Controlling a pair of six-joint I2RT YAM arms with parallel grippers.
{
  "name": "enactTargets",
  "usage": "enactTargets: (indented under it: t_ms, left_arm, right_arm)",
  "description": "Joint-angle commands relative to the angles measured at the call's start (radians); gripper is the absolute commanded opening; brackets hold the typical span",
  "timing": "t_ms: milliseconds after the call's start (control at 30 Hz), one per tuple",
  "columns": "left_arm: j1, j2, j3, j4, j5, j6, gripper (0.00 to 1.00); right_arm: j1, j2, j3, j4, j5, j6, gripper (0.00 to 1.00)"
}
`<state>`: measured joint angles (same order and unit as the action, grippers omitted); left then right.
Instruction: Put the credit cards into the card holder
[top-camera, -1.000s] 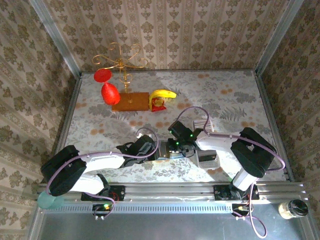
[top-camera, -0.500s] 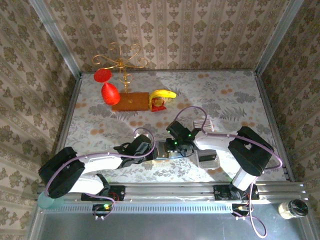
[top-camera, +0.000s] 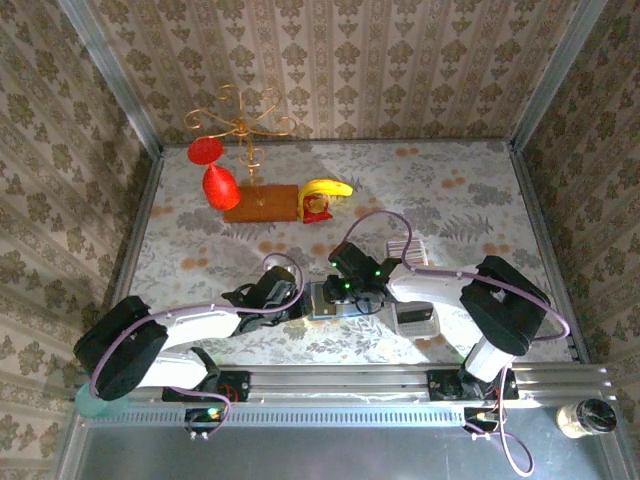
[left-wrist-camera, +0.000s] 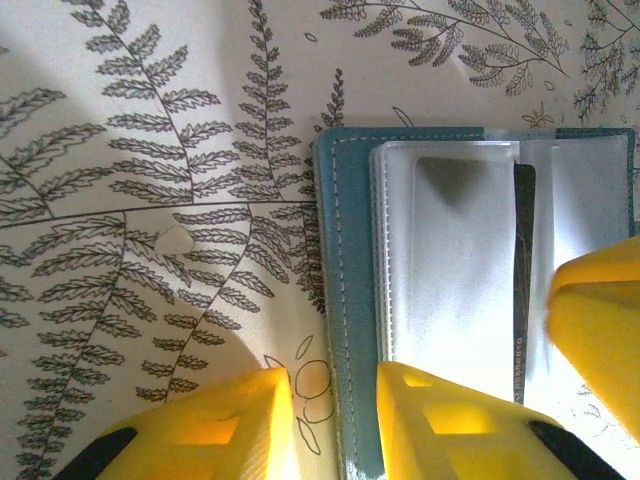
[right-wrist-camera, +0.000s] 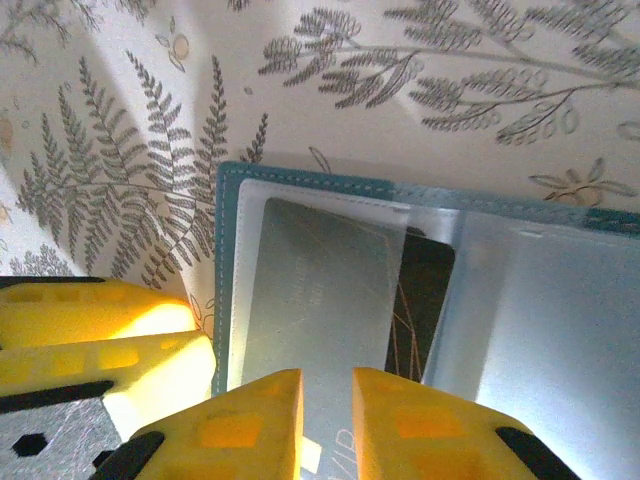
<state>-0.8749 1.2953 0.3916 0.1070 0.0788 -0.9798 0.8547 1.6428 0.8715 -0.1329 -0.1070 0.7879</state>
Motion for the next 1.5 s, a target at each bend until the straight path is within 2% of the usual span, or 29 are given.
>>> enactTargets:
  t_ms: [0,233,1033,1333,1467]
  left_arm:
    - [0.021,0.001,-0.037,-0.110,-0.059,0.006,0.30]
    - [0.020,-0.010,-0.039,-0.120,-0.062,0.009,0.30]
    - [0.021,-0.010,-0.057,-0.118,-0.074,0.003,0.28]
    - [0.028,-0.033,-0.060,-0.144,-0.088,0.016,0.27]
    - [0.031,-0.051,-0.054,-0.152,-0.094,0.024,0.29]
  right_arm:
    - [0.003,-0.026,0.000,-0.073,0.076,0.008,0.20]
    - [0.002,0.019,0.007,-0.068,0.062,0.014,0.24]
    - [0.046,0.097,0.091,0.011,-0.007,0.047,0.23]
    - [0.074,-0.071,0.042,-0.232,0.200,0.049,0.40]
    - [0.081,-0.139,-0.034,-0.261,0.263,0.080,0.43]
